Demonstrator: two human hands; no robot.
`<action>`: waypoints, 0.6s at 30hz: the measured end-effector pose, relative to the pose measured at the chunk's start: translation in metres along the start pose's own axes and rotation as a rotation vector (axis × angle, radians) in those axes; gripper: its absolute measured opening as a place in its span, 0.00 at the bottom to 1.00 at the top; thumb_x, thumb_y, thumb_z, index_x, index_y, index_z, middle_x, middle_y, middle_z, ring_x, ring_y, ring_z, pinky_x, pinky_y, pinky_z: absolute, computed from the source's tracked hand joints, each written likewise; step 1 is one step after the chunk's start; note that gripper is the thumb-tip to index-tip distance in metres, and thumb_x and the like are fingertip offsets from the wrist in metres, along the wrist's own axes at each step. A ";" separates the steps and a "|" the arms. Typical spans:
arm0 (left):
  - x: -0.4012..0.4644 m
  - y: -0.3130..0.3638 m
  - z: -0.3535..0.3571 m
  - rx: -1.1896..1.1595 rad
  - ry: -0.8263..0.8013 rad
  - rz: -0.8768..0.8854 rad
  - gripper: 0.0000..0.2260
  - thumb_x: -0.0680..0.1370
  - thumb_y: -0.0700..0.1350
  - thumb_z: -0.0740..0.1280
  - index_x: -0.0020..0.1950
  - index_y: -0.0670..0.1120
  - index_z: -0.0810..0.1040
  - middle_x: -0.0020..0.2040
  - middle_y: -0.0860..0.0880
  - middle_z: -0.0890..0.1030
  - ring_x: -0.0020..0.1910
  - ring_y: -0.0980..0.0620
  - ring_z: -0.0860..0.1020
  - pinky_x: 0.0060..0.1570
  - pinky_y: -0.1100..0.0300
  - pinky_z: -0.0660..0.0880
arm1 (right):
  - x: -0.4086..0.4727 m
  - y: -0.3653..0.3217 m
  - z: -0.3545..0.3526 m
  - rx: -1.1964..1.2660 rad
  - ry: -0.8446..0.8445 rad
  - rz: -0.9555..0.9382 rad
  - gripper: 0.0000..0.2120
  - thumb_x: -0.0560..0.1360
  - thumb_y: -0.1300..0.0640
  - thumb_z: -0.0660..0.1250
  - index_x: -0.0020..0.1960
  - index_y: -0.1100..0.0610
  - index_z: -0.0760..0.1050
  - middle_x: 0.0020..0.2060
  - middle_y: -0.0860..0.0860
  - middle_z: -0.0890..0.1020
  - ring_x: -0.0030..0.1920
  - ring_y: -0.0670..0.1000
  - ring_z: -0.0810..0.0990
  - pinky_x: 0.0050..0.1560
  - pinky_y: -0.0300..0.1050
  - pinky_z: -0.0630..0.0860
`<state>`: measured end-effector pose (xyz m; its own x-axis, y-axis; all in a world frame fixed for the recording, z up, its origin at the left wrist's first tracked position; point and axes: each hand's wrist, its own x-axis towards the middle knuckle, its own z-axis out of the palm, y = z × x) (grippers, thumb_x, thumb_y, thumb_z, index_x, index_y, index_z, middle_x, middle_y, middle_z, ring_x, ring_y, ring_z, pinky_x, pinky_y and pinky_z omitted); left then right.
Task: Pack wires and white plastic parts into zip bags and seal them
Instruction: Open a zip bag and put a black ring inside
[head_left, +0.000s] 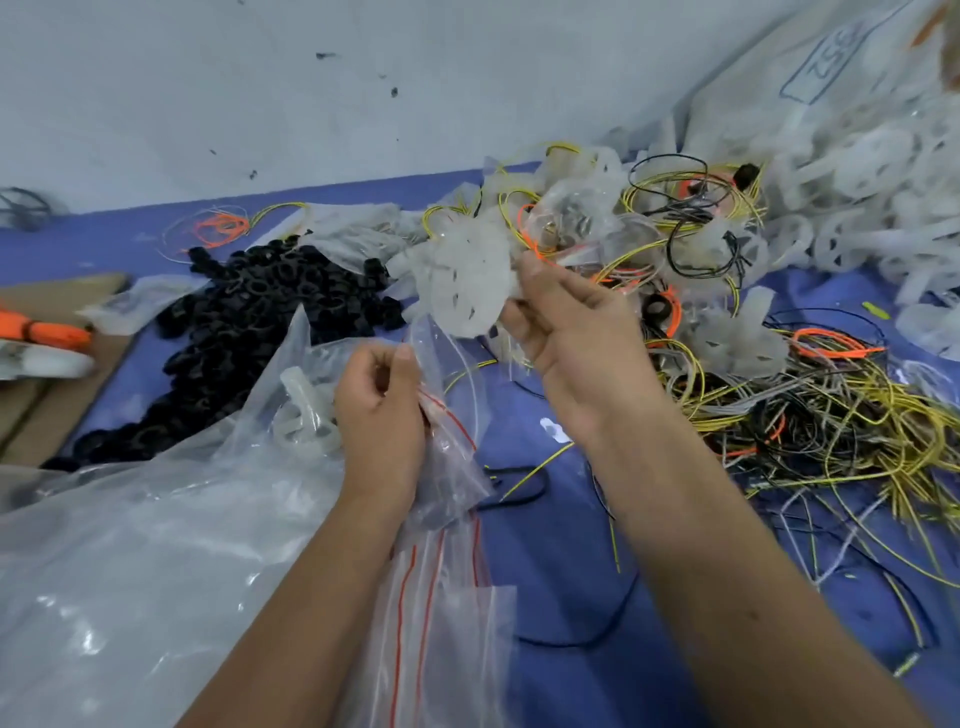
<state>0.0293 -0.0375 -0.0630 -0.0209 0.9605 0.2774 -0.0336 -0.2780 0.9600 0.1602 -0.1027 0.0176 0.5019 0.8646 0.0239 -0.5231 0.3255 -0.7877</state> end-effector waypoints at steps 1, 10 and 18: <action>0.000 0.001 -0.001 0.006 0.010 0.037 0.11 0.84 0.42 0.64 0.41 0.49 0.72 0.34 0.51 0.73 0.34 0.55 0.70 0.38 0.57 0.70 | 0.000 0.013 0.001 0.002 0.004 0.056 0.04 0.80 0.65 0.67 0.50 0.67 0.79 0.40 0.55 0.83 0.31 0.46 0.82 0.38 0.36 0.81; -0.002 0.014 -0.002 0.094 0.080 0.286 0.10 0.83 0.45 0.66 0.42 0.48 0.74 0.34 0.52 0.75 0.33 0.53 0.72 0.36 0.54 0.72 | 0.003 0.049 -0.021 -0.834 0.012 -0.231 0.05 0.73 0.67 0.75 0.44 0.59 0.82 0.33 0.57 0.85 0.31 0.51 0.85 0.39 0.52 0.84; -0.009 0.025 -0.004 0.452 0.083 0.768 0.10 0.81 0.45 0.71 0.39 0.46 0.79 0.32 0.53 0.73 0.35 0.50 0.71 0.40 0.58 0.67 | -0.005 0.052 -0.010 -0.891 -0.164 -0.359 0.04 0.75 0.64 0.72 0.42 0.60 0.83 0.33 0.51 0.85 0.34 0.51 0.85 0.38 0.52 0.84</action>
<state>0.0244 -0.0536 -0.0417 0.0514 0.5025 0.8631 0.4158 -0.7965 0.4390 0.1379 -0.0941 -0.0297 0.3925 0.8351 0.3855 0.3888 0.2292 -0.8924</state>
